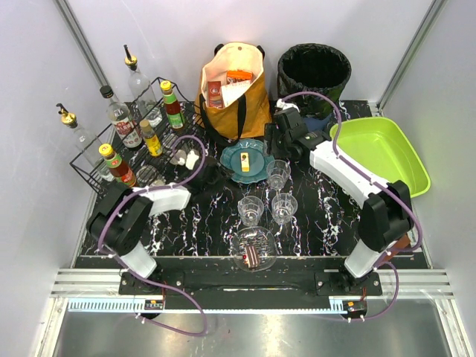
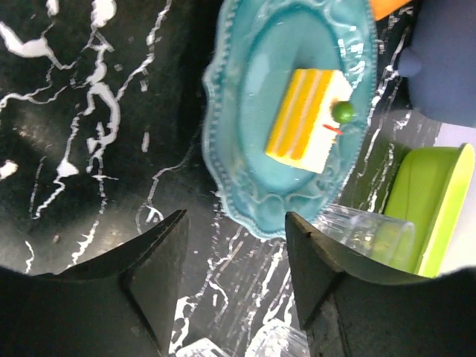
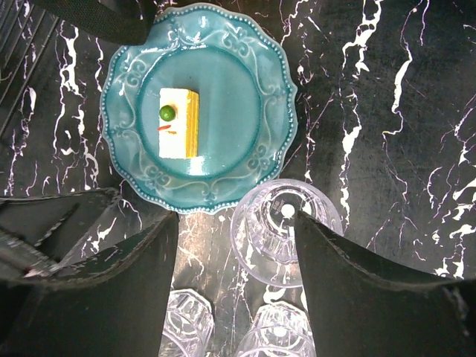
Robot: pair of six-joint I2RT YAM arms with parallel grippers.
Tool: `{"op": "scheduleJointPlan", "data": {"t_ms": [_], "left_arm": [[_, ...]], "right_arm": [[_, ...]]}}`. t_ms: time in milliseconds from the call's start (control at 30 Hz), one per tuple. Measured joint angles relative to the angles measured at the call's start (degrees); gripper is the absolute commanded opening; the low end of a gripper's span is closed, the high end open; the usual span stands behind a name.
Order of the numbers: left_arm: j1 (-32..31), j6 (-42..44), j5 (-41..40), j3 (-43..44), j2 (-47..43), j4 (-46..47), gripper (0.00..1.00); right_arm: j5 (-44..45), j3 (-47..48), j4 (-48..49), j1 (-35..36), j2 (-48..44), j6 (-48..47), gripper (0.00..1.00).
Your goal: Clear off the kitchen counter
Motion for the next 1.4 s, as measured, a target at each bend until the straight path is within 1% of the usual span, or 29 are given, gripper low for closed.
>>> {"op": "scheduleJointPlan", "data": {"t_ms": [133, 300, 433, 500, 700, 833, 967, 1033, 1100, 1133, 1200, 1400], "left_arm": [[-0.2, -2.4, -0.3, -4.1, 4.5, 8.2, 0.55], [-0.2, -5.4, -0.6, -7.2, 7.1, 17.7, 0.54], [-0.2, -7.0, -0.8, -7.3, 10.4, 24.2, 0.48], [-0.2, -7.7, -0.9, -7.1, 11.6, 25.8, 0.46], [-0.2, -10.1, -1.7, -5.9, 14.6, 28.5, 0.42], [-0.2, -11.2, -2.0, -5.1, 16.0, 29.8, 0.38], [-0.2, -12.0, -2.3, -3.8, 17.2, 29.3, 0.25], [-0.2, -12.4, -2.4, -3.4, 17.8, 28.9, 0.17], [-0.2, -12.9, -2.5, -3.0, 18.2, 28.7, 0.05], [-0.1, -13.4, -2.6, -2.8, 18.3, 28.6, 0.0], [0.3, -14.9, -2.5, -2.6, 18.5, 29.6, 0.0], [1.0, -14.3, -1.3, -2.0, 18.6, 30.2, 0.0]], "right_arm": [[-0.8, -0.4, 0.0, -0.7, -1.5, 0.1, 0.69], [-0.8, -0.4, 0.0, -1.2, -2.3, 0.0, 0.69], [-0.9, -0.4, -0.3, -1.6, -2.3, 0.0, 0.69], [-0.9, -0.3, -0.5, -1.7, -2.3, -0.2, 0.69], [-0.9, -0.2, -1.7, -2.4, -2.3, -1.0, 0.69], [-0.8, -0.2, -2.6, -3.0, -2.3, -1.9, 0.7], [-0.8, -0.2, -3.0, -3.6, -2.5, -2.6, 0.7], [-0.8, -0.2, -3.0, -4.0, -2.9, -2.7, 0.7], [-0.8, -0.2, -3.0, -4.3, -3.4, -2.8, 0.7], [-0.8, -0.2, -3.0, -4.4, -3.6, -2.8, 0.7], [-0.8, -0.2, -3.0, -4.5, -4.0, -3.0, 0.7], [-0.8, -0.2, -3.0, -4.7, -4.9, -3.0, 0.7]]}}
